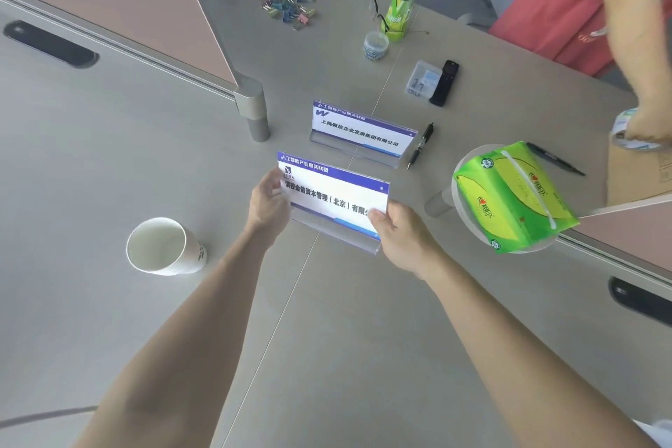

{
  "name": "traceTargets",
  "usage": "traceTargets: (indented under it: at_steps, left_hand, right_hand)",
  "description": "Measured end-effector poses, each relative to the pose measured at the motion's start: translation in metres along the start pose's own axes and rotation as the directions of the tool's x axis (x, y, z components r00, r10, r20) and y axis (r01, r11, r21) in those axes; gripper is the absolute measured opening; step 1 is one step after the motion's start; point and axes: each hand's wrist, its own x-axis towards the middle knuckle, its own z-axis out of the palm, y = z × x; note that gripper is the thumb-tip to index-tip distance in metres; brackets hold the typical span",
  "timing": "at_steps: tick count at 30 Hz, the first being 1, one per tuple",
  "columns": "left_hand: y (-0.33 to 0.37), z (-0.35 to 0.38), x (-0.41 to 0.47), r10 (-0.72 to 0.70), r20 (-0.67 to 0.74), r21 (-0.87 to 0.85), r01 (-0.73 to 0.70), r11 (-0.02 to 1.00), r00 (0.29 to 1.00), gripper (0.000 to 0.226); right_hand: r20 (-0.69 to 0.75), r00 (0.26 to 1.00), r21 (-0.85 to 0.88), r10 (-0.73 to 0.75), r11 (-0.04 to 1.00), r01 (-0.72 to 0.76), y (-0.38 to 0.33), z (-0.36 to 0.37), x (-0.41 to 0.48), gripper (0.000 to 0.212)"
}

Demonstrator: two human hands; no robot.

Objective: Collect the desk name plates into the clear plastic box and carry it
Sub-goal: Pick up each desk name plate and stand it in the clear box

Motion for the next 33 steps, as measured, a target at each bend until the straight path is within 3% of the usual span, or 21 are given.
traceTargets:
  at_steps: [6,10,12,14,17,19,21,23,25,28,33]
  left_hand:
    - [0.015,-0.013,-0.031,-0.093,0.084,-0.289,0.113,0.951,0.992,0.027]
    - [0.023,-0.019,-0.057,-0.117,0.148,-0.375,0.165,0.912,0.982,0.011]
    - [0.032,-0.018,-0.078,-0.11,0.21,-0.406,0.189,0.894,0.971,0.008]
    - [0.04,-0.016,-0.098,-0.088,0.241,-0.419,0.185,0.889,0.966,0.012]
    - [0.052,-0.014,-0.123,-0.01,0.264,-0.436,0.129,0.891,0.964,0.024]
    - [0.063,-0.013,-0.141,0.043,0.295,-0.42,0.089,0.903,0.955,0.046]
    - [0.076,-0.01,-0.161,0.088,0.302,-0.405,0.044,0.913,0.949,0.054]
    - [0.086,-0.007,-0.177,0.133,0.291,-0.384,-0.012,0.923,0.948,0.043]
    - [0.098,-0.004,-0.196,0.175,0.276,-0.37,-0.064,0.927,0.945,0.018]
    - [0.112,0.004,-0.224,0.245,0.267,-0.316,-0.156,0.936,0.932,0.032]
    - [0.125,0.019,-0.261,0.397,0.185,-0.311,-0.329,0.892,0.899,0.023]
  right_hand:
    - [-0.073,0.997,0.179,0.021,0.984,-0.008,-0.025,-0.01,-0.032,0.032]
    - [-0.151,0.976,0.399,0.156,0.913,-0.084,-0.032,-0.021,-0.055,0.035]
    - [-0.213,0.96,0.438,0.182,0.896,-0.073,-0.036,-0.027,-0.07,0.047]
    - [-0.278,0.946,0.448,0.164,0.894,-0.023,-0.039,-0.032,-0.089,0.046]
    - [-0.346,0.929,0.458,0.133,0.888,0.044,-0.04,-0.043,-0.118,0.027]
    - [-0.391,0.914,0.445,0.106,0.892,0.086,-0.039,-0.052,-0.136,0.026]
    - [-0.416,0.903,0.454,0.106,0.885,0.105,-0.037,-0.06,-0.153,0.022]
    - [-0.425,0.899,0.468,0.109,0.876,0.114,-0.034,-0.069,-0.17,0.019]
    - [-0.437,0.895,0.468,0.091,0.872,0.14,-0.027,-0.077,-0.186,0.019]
    - [-0.412,0.909,0.484,0.053,0.858,0.169,-0.016,-0.087,-0.208,0.017]
    - [-0.369,0.929,0.528,-0.022,0.818,0.229,0.011,-0.112,-0.241,0.023]
